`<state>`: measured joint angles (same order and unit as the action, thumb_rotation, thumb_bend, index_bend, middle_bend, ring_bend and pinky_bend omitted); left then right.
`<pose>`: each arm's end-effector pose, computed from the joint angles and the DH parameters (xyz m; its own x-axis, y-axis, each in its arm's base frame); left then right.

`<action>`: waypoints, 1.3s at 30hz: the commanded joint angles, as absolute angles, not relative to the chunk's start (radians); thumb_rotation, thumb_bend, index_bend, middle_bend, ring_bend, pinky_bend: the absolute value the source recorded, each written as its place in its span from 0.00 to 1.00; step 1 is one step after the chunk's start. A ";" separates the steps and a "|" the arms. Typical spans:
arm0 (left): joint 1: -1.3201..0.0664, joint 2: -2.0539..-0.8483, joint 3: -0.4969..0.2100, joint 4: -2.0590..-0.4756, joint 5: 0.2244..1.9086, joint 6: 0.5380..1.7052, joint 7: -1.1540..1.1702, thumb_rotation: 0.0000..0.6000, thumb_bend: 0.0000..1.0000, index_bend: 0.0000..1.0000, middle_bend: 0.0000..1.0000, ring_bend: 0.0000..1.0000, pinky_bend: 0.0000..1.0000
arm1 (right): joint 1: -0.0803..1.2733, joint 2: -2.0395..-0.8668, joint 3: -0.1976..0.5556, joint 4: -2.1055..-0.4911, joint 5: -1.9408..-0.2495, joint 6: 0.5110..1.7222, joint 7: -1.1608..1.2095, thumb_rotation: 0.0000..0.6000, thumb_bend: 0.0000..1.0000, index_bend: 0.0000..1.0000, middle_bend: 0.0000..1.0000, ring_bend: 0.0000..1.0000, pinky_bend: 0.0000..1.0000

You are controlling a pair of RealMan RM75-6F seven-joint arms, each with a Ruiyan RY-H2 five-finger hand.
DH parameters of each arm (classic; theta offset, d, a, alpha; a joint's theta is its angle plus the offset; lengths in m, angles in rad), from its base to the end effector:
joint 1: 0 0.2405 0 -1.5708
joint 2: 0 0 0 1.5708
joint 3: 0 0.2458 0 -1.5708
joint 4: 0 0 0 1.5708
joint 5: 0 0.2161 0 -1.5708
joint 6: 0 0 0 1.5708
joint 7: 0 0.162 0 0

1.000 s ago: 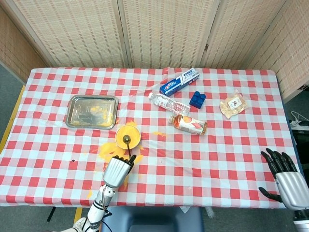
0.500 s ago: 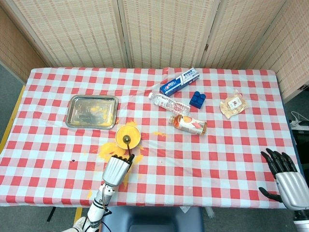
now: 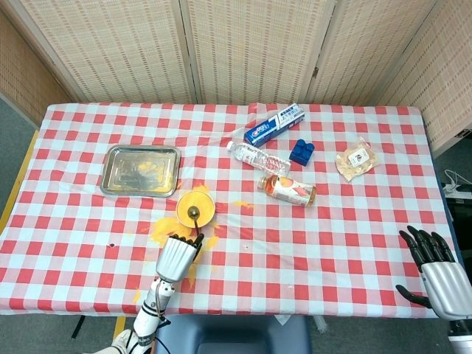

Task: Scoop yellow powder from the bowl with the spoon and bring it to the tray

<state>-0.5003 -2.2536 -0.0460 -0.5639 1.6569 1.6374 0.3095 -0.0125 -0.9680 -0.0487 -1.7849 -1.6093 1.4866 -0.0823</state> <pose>-0.1375 0.2649 -0.1078 0.4674 -0.3706 0.8026 0.6986 -0.4015 -0.5922 -0.2899 -0.1466 0.1587 0.4508 -0.1343 0.8825 -0.8919 -0.0277 0.4514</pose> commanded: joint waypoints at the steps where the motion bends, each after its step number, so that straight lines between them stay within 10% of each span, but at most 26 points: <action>1: -0.502 -2.254 -0.050 -0.561 1.654 1.635 0.304 1.00 0.39 0.55 1.00 1.00 1.00 | -0.012 -0.968 -0.048 -1.785 -1.607 1.484 -0.082 1.00 0.07 0.00 0.00 0.00 0.00; 39: -0.509 -2.237 -0.047 -0.587 1.663 1.641 0.300 1.00 0.53 0.62 1.00 1.00 1.00 | -0.010 -0.971 -0.042 -1.790 -1.586 1.474 -0.105 1.00 0.07 0.00 0.00 0.00 0.00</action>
